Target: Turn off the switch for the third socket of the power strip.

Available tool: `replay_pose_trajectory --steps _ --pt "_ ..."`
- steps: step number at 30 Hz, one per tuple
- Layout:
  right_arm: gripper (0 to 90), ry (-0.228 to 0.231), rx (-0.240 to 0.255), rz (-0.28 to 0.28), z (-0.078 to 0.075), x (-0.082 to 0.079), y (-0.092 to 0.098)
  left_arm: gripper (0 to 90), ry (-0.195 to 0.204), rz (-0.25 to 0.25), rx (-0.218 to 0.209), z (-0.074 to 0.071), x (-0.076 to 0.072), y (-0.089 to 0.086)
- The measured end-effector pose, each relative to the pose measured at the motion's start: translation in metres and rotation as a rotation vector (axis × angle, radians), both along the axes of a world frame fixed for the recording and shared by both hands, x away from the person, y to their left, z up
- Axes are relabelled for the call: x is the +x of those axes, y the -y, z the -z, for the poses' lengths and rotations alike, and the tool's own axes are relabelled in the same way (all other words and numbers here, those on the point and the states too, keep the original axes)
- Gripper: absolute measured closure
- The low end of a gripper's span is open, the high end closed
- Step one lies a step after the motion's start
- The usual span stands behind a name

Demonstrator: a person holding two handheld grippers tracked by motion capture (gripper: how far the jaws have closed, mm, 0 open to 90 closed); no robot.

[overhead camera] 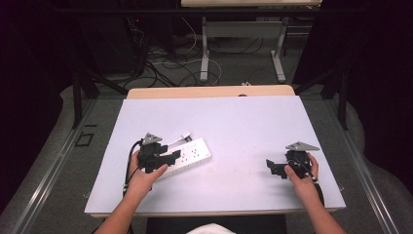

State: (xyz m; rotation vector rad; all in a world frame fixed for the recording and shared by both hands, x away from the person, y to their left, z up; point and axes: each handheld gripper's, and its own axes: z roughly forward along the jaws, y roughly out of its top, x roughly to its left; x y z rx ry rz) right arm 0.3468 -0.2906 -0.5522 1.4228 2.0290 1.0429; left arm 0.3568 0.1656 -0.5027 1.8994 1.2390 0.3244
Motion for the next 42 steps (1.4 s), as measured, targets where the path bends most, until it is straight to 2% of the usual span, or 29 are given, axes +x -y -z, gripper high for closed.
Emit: replay_pose_trajectory --steps 5,9,21,30,31,32,33,34,35,37,40,42 --pt "0.0 -0.002 -0.003 0.002 0.0 0.0 0.0 43.0 -0.017 -0.015 -0.02 -0.005 0.003 0.002" --pt "0.0 -0.002 0.001 0.0 0.0 0.0 0.0 44.2 -0.056 -0.02 -0.044 -0.011 0.008 0.005" --pt "0.0 -0.006 0.004 0.002 0.001 0.0 0.001 46.1 -0.128 -0.053 -0.09 -0.024 0.02 0.011" --pt "0.0 -0.006 0.003 0.002 0.001 0.0 0.0 50.3 -0.155 -0.077 -0.104 -0.029 0.029 0.015" --pt "0.0 -0.005 0.003 0.001 0.001 0.0 0.0 50.7 -0.175 -0.071 -0.099 -0.031 0.03 0.015" --pt "0.0 -0.005 0.003 0.001 0.001 0.0 0.0 50.7 -0.164 -0.082 -0.107 -0.03 0.03 0.016" --pt "0.0 -0.005 0.003 0.001 0.001 0.0 0.0 50.8 -0.18 -0.073 -0.104 -0.031 0.031 0.016" --pt "0.0 -0.006 0.003 0.001 0.001 0.0 0.0 51.2 -0.168 -0.085 -0.106 -0.03 0.033 0.017" --pt "0.0 -0.008 0.003 0.0 0.001 0.0 0.0 52.3 -0.184 -0.076 -0.099 -0.032 0.034 0.016" --pt "0.0 -0.008 0.001 0.0 0.001 0.0 0.0 53.4 -0.182 -0.096 -0.101 -0.031 0.036 0.017" --pt "0.0 -0.008 0.002 0.0 0.001 0.0 0.0 55.1 -0.209 -0.095 -0.106 -0.031 0.04 0.017" --pt "0.0 -0.008 0.001 -0.001 0.001 0.0 0.0 55.6 -0.201 -0.105 -0.108 -0.03 0.041 0.019"
